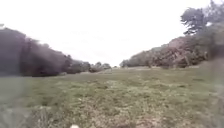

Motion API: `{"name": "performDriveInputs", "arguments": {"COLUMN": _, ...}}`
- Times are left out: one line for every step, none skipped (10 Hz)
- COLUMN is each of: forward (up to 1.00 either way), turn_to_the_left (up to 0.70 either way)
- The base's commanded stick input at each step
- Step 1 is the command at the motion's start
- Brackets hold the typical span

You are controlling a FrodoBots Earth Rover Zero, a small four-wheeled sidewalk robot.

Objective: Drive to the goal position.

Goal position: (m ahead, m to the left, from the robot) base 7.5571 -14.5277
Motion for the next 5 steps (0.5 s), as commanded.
{"name": "performDriveInputs", "arguments": {"forward": 0.7, "turn_to_the_left": 0.0}}
{"name": "performDriveInputs", "arguments": {"forward": 0.7, "turn_to_the_left": 0.0}}
{"name": "performDriveInputs", "arguments": {"forward": 0.7, "turn_to_the_left": 0.0}}
{"name": "performDriveInputs", "arguments": {"forward": 0.7, "turn_to_the_left": 0.0}}
{"name": "performDriveInputs", "arguments": {"forward": 0.7, "turn_to_the_left": 0.0}}
